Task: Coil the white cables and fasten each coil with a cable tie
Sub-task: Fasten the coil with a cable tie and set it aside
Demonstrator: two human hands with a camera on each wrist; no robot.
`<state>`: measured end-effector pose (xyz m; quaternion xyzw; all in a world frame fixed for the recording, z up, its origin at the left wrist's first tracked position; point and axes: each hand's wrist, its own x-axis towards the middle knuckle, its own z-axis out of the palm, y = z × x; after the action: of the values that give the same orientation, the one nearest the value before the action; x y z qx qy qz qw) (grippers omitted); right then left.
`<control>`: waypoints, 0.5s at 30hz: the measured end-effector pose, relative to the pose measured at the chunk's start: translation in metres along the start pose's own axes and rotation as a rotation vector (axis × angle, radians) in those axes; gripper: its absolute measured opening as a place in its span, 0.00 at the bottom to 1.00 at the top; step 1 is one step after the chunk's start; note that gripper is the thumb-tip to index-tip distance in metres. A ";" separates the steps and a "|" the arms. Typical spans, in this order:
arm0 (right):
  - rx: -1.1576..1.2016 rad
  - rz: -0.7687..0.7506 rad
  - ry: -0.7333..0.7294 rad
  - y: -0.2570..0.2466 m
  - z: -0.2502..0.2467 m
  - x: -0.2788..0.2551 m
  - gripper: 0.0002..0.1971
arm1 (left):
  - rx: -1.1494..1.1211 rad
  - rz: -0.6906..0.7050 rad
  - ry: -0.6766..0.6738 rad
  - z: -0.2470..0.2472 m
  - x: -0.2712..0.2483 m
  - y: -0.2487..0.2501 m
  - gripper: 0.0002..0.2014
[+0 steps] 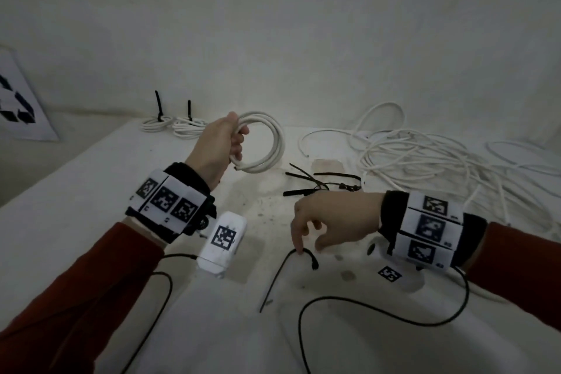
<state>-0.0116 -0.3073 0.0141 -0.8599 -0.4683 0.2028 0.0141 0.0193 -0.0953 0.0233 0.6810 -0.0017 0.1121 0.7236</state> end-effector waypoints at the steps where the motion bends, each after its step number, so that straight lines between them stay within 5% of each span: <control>1: -0.062 -0.002 -0.038 0.000 0.003 0.004 0.12 | -0.005 -0.005 0.000 0.000 0.000 0.000 0.21; 5: -0.232 0.031 -0.126 0.000 0.014 0.018 0.10 | -0.032 -0.017 0.004 0.002 0.001 0.002 0.21; 8: -0.134 0.014 -0.106 -0.001 0.016 0.019 0.08 | -0.041 -0.016 0.011 0.003 0.003 0.005 0.21; 15: 0.316 0.024 0.388 -0.001 -0.034 -0.025 0.04 | 0.016 0.095 0.160 0.002 0.016 0.017 0.16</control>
<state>-0.0120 -0.3216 0.0541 -0.8754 -0.4089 0.1047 0.2357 0.0321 -0.0944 0.0428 0.6749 0.0246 0.2002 0.7098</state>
